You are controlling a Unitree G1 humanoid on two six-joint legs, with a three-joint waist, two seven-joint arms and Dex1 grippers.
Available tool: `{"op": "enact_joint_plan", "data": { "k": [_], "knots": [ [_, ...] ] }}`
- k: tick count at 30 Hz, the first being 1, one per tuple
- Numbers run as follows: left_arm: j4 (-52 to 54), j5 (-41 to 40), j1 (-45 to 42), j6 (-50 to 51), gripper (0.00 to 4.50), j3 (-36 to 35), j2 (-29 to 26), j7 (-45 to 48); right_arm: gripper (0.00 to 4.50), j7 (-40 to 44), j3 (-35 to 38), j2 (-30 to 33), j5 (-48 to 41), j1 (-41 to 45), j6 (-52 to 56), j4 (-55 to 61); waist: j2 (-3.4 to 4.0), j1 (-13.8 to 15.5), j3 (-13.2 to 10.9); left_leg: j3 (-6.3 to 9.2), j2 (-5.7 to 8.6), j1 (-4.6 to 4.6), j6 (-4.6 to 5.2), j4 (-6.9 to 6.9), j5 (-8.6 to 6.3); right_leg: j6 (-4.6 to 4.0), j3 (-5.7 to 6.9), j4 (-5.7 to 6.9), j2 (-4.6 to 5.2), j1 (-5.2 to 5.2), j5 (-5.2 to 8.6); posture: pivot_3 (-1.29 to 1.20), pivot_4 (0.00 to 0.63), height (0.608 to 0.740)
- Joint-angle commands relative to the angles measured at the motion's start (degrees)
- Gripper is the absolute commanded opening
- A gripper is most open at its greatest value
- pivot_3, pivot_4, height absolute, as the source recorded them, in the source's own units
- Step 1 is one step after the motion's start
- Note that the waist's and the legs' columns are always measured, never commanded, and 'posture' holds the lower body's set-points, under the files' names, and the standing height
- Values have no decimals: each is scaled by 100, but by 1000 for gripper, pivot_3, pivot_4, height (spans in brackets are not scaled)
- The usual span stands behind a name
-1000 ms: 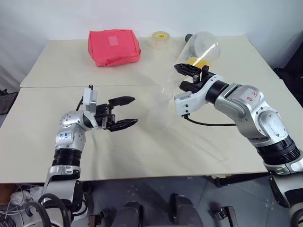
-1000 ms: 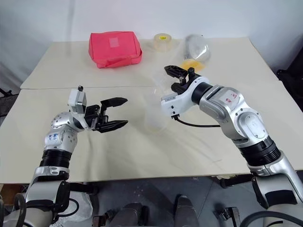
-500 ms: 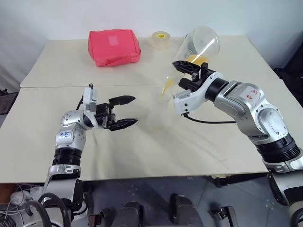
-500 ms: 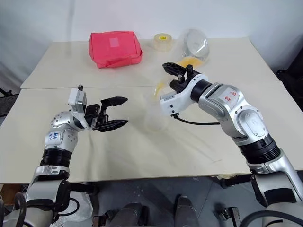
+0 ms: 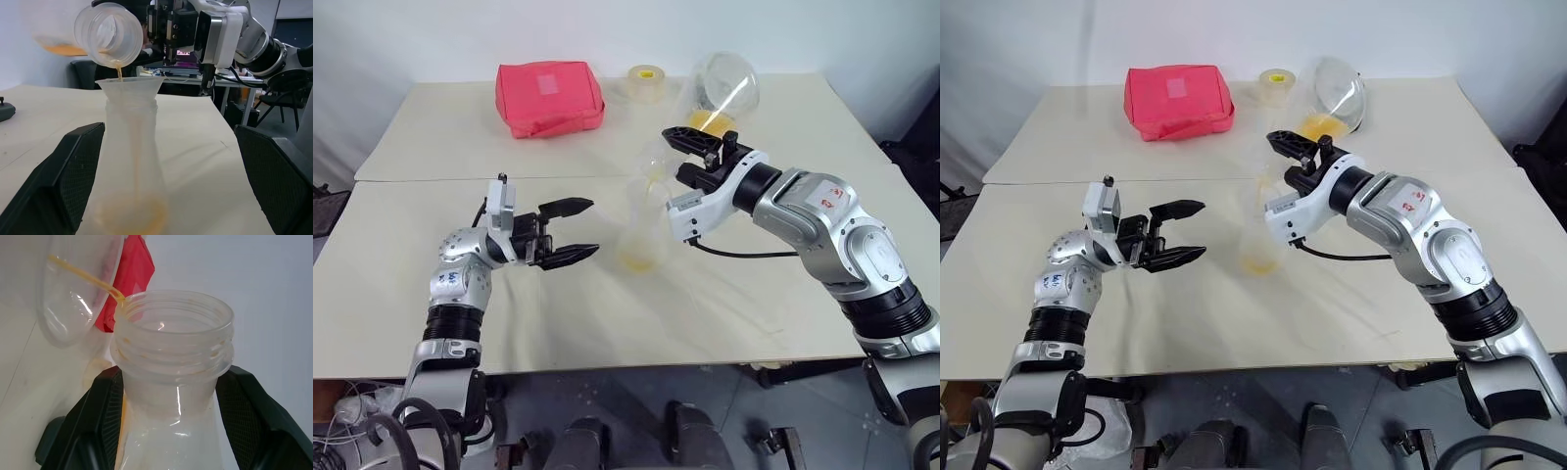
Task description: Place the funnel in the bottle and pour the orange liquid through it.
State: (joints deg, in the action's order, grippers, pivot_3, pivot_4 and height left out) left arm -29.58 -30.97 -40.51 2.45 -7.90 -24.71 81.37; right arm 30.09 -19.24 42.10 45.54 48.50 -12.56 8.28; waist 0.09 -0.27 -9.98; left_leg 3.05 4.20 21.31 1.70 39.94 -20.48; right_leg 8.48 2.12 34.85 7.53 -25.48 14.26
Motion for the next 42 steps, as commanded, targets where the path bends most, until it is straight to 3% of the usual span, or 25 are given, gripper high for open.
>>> {"op": "enact_joint_plan", "data": {
  "k": [1, 42],
  "knots": [
    [45, 17, -151, -70, 4500, -26, 7, 15, 2406, -63, 291, 13, -18, 78, -55, 220, 0, -2, 0, 0, 0, 0, 0, 0, 0, 0, 0, 0, 0, 0, 0, 0, 150, 740],
    [-50, 83, -228, -122, 4500, -100, -63, -32, 2406, -307, 307, 213, 315, 107, -576, 3, 0, -5, 0, -1, 0, 0, 0, 0, 0, 0, 0, 0, -2, 0, 0, 0, 150, 740]
  ]
}}
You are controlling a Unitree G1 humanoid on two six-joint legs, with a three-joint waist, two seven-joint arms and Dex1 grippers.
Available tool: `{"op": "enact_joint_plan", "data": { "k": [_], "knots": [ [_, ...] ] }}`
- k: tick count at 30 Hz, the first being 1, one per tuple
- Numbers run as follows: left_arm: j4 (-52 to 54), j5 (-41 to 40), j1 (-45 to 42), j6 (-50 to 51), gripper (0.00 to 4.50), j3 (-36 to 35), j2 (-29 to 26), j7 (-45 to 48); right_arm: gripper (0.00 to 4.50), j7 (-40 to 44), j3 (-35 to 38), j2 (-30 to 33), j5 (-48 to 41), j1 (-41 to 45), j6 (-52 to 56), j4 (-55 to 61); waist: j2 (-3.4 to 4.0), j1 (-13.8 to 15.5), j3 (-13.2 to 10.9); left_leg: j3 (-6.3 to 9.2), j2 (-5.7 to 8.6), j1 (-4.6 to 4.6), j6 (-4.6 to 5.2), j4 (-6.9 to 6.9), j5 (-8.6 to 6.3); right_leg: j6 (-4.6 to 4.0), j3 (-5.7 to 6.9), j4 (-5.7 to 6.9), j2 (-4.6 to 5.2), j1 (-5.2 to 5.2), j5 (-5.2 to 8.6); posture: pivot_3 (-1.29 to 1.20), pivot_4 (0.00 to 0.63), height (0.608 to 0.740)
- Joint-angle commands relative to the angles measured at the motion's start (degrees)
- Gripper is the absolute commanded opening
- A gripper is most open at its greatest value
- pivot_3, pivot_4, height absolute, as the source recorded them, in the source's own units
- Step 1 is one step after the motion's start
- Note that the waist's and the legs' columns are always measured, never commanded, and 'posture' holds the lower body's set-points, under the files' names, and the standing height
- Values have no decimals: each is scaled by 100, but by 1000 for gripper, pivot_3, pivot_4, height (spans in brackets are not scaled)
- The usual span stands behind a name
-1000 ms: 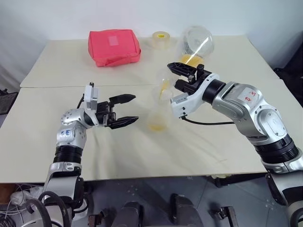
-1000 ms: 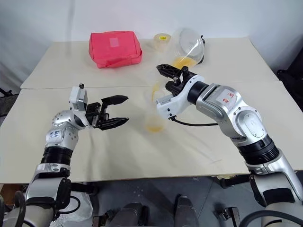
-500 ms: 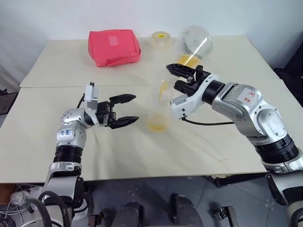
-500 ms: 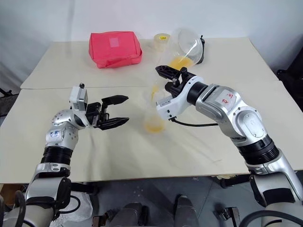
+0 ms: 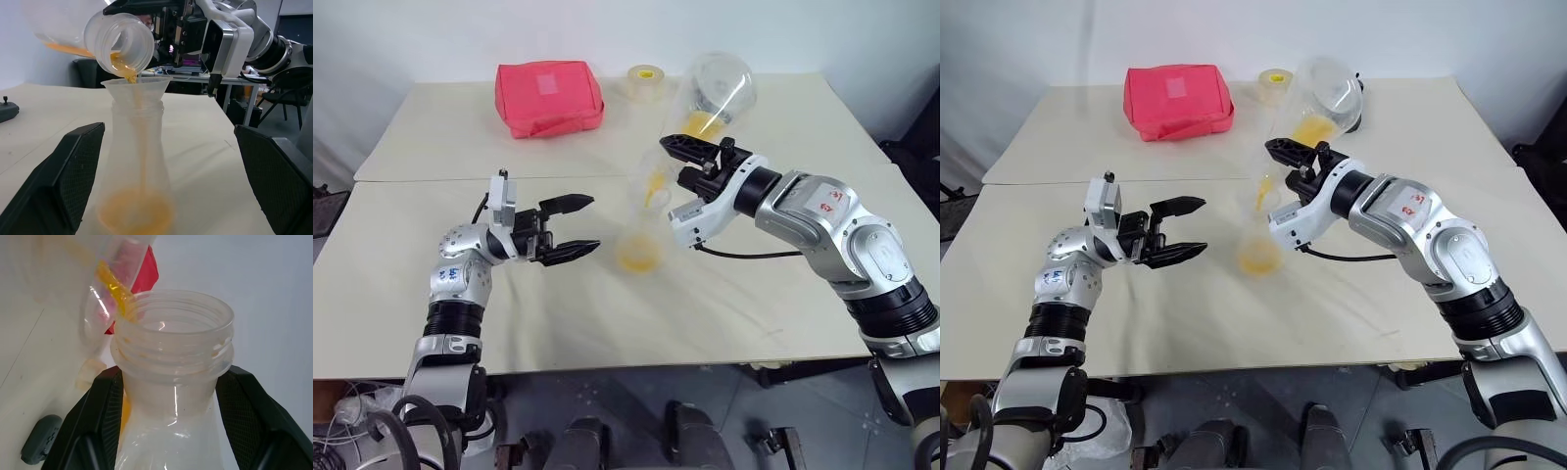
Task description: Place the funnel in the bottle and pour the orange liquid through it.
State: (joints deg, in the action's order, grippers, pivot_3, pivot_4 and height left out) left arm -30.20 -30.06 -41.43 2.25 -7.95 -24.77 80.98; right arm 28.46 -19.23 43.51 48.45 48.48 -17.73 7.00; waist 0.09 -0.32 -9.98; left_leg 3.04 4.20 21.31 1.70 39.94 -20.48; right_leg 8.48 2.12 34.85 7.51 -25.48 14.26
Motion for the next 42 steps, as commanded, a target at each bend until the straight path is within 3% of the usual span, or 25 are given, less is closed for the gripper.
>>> {"op": "enact_joint_plan", "data": {
  "k": [1, 42],
  "knots": [
    [13, -8, -134, -104, 4500, -96, -60, 6, 2406, -149, 304, 75, 28, 118, -71, 124, 0, -1, 0, 0, 0, 0, 0, 0, 0, 0, 0, 0, 0, 0, 0, 0, 150, 740],
    [-110, -8, -221, -155, 4500, -75, -19, 8, 2406, -608, 206, 166, 497, 533, -795, -328, 0, -4, 0, -2, 1, 0, 0, 0, 0, 0, 0, 0, -1, 0, 0, 0, 150, 740]
  ]
}}
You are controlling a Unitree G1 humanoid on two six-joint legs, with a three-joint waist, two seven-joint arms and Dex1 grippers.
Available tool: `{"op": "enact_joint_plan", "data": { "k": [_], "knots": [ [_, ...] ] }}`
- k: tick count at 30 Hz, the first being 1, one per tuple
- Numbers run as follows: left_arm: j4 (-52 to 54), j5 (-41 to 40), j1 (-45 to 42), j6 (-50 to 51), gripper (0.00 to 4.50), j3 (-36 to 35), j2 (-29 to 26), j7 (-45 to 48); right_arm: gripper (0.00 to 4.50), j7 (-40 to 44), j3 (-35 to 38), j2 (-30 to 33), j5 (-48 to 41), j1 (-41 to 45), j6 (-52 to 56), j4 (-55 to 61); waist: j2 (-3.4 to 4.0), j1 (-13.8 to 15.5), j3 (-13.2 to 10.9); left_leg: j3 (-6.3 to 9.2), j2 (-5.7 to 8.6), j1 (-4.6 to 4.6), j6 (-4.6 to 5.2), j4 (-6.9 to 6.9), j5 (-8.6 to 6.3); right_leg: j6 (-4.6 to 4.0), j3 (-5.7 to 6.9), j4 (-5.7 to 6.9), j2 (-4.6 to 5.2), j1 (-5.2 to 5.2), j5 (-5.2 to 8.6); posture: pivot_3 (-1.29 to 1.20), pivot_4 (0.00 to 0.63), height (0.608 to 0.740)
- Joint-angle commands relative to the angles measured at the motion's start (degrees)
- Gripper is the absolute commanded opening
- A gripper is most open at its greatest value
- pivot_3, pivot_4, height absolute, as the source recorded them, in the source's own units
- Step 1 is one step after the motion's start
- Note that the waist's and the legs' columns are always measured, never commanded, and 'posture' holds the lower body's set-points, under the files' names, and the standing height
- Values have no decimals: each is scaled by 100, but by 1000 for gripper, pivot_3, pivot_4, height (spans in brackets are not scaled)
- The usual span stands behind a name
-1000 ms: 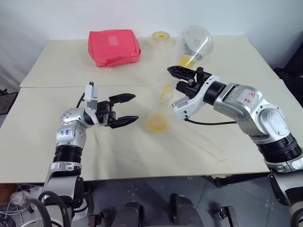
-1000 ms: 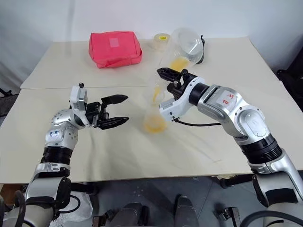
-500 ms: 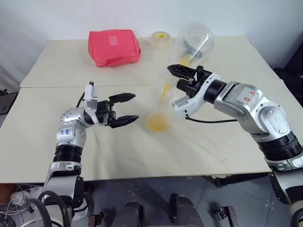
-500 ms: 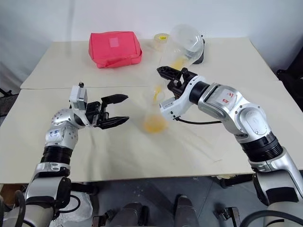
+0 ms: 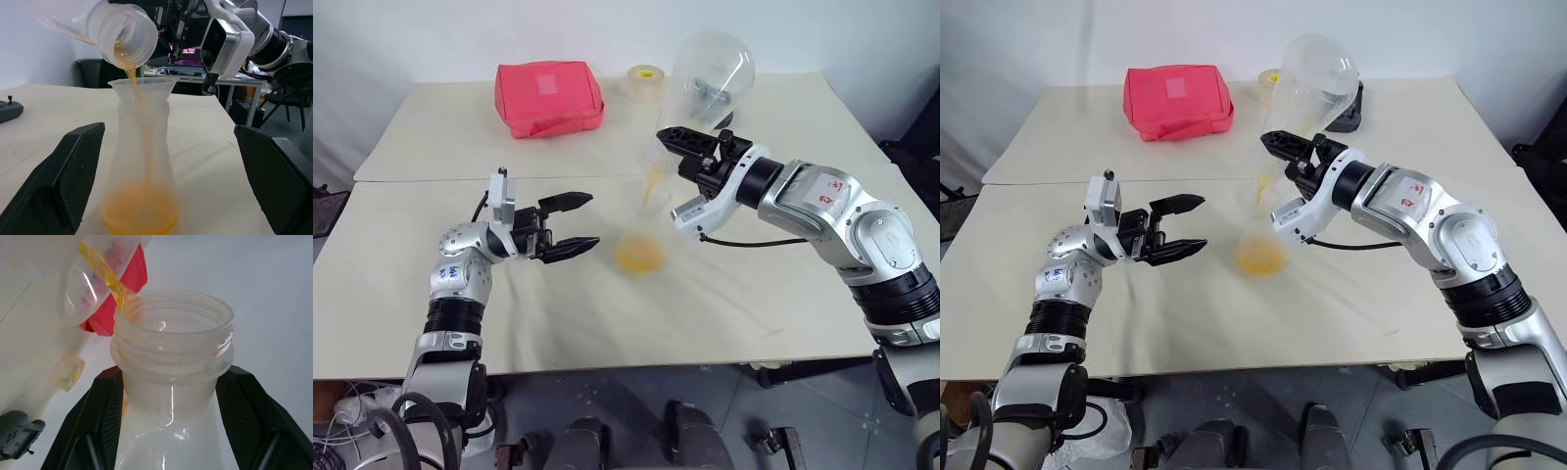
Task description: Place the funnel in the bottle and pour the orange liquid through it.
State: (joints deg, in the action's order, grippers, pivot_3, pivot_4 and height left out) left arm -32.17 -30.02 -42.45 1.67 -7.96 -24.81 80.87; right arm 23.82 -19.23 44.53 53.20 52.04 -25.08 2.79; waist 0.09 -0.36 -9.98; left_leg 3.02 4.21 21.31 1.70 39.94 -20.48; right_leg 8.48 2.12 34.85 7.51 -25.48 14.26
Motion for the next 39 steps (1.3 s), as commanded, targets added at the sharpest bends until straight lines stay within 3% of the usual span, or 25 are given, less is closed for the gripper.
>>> {"op": "enact_joint_plan", "data": {
  "k": [1, 29, 36, 39],
  "knots": [
    [88, -12, -118, -96, 4500, -74, -16, 19, 2406, -150, 205, 61, 29, 183, -79, 89, 0, -2, 0, 0, 0, 0, 0, 0, 0, 0, 0, 0, 0, 0, 0, 0, 150, 740],
    [47, 157, -105, -163, 4500, -36, -86, -51, 2406, 171, 316, -313, -203, -236, 356, 507, 0, -5, 0, 0, 0, 0, 0, 0, 0, 0, 0, 2, -1, 0, 0, 0, 150, 740],
    [-28, 268, -207, -131, 4500, -19, -138, -104, 2406, 683, 734, -887, -1106, -654, 1374, 903, 0, 3, 0, 0, -1, 0, 0, 2, 0, 0, 0, 3, -1, 0, 0, 0, 150, 740],
    [-115, 365, -300, -103, 4500, 12, -163, -155, 2406, 938, 1142, -1417, -1826, -886, 2314, 1223, 0, 7, 0, 2, -3, 0, 0, 3, 0, 0, 1, 6, 0, 1, 0, 0, 150, 740]
  ]
}}
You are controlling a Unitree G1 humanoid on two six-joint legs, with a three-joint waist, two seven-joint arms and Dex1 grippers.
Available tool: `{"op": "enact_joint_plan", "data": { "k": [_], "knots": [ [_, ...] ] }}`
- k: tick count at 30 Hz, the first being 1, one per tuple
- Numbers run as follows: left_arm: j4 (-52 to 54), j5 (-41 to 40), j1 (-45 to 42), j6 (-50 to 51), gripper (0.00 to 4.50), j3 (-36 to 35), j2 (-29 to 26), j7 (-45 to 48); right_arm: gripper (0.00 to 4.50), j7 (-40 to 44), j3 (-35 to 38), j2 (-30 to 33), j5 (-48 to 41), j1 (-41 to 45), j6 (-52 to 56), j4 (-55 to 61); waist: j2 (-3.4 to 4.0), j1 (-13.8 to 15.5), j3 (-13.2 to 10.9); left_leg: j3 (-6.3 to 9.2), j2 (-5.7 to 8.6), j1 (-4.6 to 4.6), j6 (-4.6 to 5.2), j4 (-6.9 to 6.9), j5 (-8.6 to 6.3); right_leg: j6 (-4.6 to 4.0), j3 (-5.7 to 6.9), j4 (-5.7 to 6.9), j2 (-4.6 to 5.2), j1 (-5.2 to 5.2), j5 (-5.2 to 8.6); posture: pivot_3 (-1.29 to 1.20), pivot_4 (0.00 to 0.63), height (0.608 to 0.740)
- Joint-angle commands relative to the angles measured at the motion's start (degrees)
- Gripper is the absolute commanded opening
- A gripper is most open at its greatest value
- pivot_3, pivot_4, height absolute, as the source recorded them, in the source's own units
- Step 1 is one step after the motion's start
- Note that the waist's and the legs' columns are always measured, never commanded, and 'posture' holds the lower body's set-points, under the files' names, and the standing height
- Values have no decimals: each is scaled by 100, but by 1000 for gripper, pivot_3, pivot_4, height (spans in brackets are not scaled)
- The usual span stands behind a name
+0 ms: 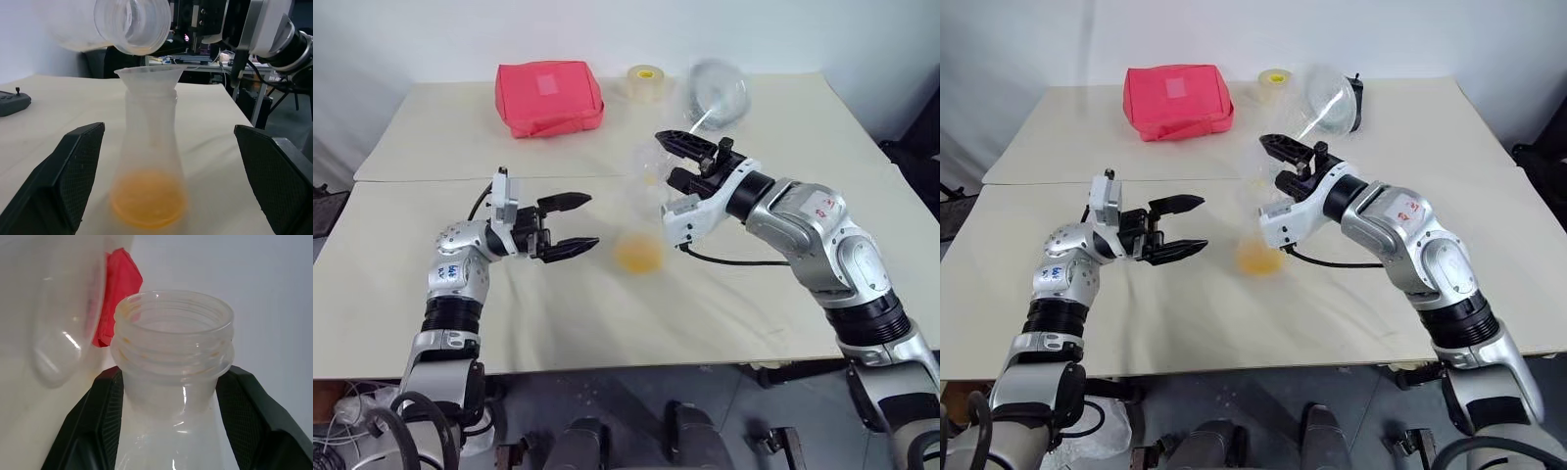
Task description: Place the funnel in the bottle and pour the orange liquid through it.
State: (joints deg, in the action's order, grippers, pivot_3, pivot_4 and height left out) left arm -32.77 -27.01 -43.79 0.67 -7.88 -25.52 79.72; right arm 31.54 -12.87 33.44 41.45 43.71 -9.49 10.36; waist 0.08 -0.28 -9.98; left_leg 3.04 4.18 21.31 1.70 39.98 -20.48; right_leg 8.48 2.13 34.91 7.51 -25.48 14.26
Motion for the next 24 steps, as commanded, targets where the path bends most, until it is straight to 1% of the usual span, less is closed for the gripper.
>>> {"op": "enact_joint_plan", "data": {
  "k": [1, 4, 7, 8, 11, 13, 15, 18, 22, 24],
  "knots": [
    [-125, 125, -211, -37, 4500, 24, -97, -59, 2406, 244, 702, -578, -959, -100, 1254, 569, 0, 0, 0, 1, -2, 0, 0, 0, 0, 0, 0, 0, 1, 0, 0, 0, 150, 740],
    [-299, 248, -322, -136, 4500, 42, -92, -114, 2406, 437, 1053, -1021, -1611, -149, 2215, 748, 0, -3, 0, 2, -1, -1, 0, 1, 0, 0, 0, 6, 2, 0, 0, 0, 150, 740],
    [-377, 313, -374, -161, 4500, 38, -83, -186, 2406, 322, 1644, -1392, -2248, -40, 3325, 688, 0, 3, 0, 6, -1, -1, 0, 1, 0, 0, 1, 10, 2, -1, 0, 0, 150, 740],
    [-395, 339, -383, -171, 4500, 39, -84, -224, 2406, 291, 1798, -1461, -2442, -5, 3611, 667, 1, 2, 0, 8, 0, -1, 0, 1, 0, 0, 1, 10, 2, 0, 0, 0, 150, 740],
    [-410, 363, -388, -152, 4500, 42, -88, -278, 2406, -3, 2203, -1495, -2797, 74, 4020, 453, 1, 1, 0, 10, 0, -1, 0, 1, 0, 0, 1, 14, 4, -2, 0, 0, 150, 740],
    [-443, 566, -360, -150, 4500, 110, -126, -558, 2406, -320, 2823, -1475, -3181, 118, 4375, -114, 1, -3, 0, 10, 1, -1, 0, -1, 0, 0, 1, 14, 4, -3, 0, 0, 150, 740],
    [-441, 675, -329, -144, 4500, 143, -140, -697, 2406, -567, 3248, -1429, -3519, 114, 4520, -554, 1, 15, 0, 10, 2, -2, 0, 0, 0, 0, 1, 16, 5, -2, 0, 0, 150, 740],
    [-383, 752, -261, -118, 4500, 115, -139, -952, 2406, -857, 3561, -1276, -3776, -5, 4371, -1131, 1, -3, 0, 11, 4, -2, 1, -3, 0, 0, 0, 17, 8, -3, 0, 0, 150, 740],
    [-311, 963, -192, 42, 4500, 114, -211, -1528, 2406, -927, 3627, -1247, -4159, -255, 4131, -1285, 3, -70, 2, 6, 1, -3, -1, -12, 0, 0, -1, 17, 7, -11, 0, 0, 150, 740],
    [-277, 1038, -161, 148, 4500, 126, -248, -1722, 2406, -971, 3497, -1210, -4191, -446, 4045, -1270, 4, -126, 2, 6, 0, -5, -2, -12, 1, 0, -1, 19, 6, -11, 0, 0, 150, 740]
  ]
}}
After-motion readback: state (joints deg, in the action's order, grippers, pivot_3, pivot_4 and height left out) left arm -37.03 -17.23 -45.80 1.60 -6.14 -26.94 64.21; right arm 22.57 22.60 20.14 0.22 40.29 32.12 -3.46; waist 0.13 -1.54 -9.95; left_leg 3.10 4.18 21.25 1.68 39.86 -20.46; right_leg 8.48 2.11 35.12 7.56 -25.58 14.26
